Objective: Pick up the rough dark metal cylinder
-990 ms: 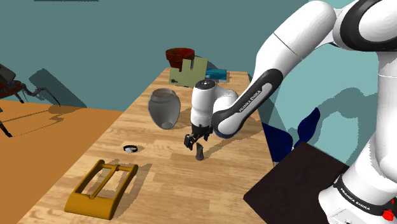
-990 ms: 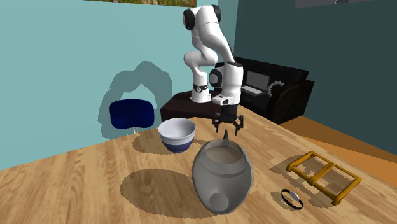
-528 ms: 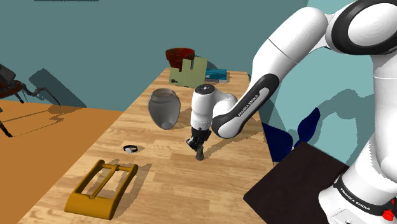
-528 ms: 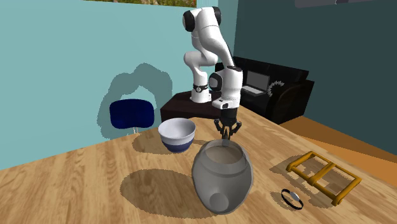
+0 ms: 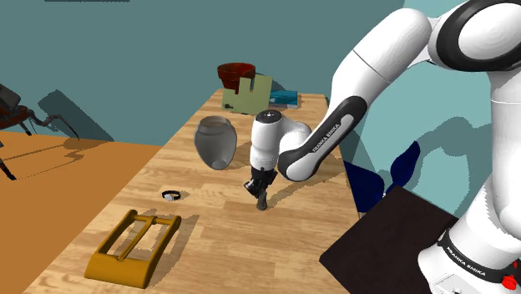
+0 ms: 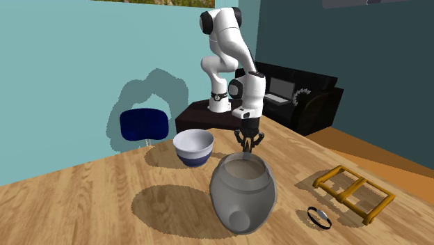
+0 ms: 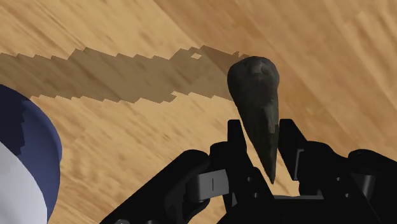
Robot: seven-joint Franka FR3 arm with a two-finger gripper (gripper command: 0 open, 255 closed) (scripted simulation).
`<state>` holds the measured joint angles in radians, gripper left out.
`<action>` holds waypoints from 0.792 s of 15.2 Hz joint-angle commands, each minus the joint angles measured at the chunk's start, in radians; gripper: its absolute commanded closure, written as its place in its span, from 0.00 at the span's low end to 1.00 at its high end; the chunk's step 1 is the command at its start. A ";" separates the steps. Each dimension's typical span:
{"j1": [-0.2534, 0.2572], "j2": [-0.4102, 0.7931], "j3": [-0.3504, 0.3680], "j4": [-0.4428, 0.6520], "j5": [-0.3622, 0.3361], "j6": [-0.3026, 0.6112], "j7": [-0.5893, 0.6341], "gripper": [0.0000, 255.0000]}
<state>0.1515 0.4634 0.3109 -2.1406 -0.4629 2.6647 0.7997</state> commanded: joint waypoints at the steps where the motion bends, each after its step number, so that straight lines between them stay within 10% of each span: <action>1: -0.008 -0.018 0.010 -0.004 0.013 -0.014 -0.011 1.00; 12: -0.056 -0.139 0.076 -0.010 0.113 -0.120 -0.089 1.00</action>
<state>0.1003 0.3362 0.3816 -2.1482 -0.3589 2.5533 0.7177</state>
